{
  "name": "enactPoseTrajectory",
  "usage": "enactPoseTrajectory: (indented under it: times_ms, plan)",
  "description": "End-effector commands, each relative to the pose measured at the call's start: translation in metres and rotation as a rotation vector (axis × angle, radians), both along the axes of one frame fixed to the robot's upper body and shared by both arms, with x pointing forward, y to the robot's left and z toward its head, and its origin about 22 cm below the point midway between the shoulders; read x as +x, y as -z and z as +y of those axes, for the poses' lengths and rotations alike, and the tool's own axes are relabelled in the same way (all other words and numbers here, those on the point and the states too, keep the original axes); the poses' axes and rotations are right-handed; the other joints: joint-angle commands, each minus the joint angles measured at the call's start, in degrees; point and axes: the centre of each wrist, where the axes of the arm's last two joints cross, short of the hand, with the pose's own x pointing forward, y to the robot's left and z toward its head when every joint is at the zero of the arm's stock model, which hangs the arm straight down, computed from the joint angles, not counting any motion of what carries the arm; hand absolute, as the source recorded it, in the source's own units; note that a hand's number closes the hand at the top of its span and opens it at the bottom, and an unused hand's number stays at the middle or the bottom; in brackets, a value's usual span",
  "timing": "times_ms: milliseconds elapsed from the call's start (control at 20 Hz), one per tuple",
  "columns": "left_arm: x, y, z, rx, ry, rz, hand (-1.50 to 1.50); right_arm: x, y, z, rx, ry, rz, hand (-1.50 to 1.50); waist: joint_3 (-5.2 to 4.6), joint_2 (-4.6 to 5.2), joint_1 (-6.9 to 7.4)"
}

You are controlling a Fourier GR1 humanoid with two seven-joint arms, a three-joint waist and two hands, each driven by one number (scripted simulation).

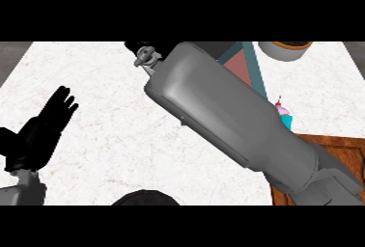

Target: Pick the can from the cutting board and place it in the cardboard box

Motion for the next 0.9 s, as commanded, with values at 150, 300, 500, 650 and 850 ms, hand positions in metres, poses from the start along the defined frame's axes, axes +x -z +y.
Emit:
enactPoseTrajectory:
  times_ms: [150, 300, 500, 650, 850]
  plan:
    - [-0.006, 0.001, 0.014, 0.023, -0.06, -0.011, 0.0, 0.018, 0.011, -0.008, 0.051, 0.139, 0.016, 1.5, 0.09, 0.08, -1.81]
    - [-0.015, 0.0, 0.014, -0.001, -0.039, -0.01, 0.0, 0.028, 0.051, -0.025, 0.062, 0.135, 0.039, 1.5, 0.12, 0.07, -1.82]
    - [-0.02, -0.005, 0.005, 0.023, -0.064, -0.002, 0.0, 0.037, 0.054, -0.029, 0.066, 0.134, 0.054, 1.5, 0.12, 0.08, -1.3]
    - [-0.011, 0.003, 0.009, -0.012, -0.037, -0.009, 0.0, 0.043, 0.086, -0.044, 0.118, 0.141, 0.087, 1.5, 0.1, 0.26, -1.32]
    - [-0.026, 0.004, 0.031, 0.0, -0.036, 0.003, 0.0, 0.053, 0.123, -0.076, 0.227, 0.155, 0.256, 1.5, 0.13, 0.24, -1.42]
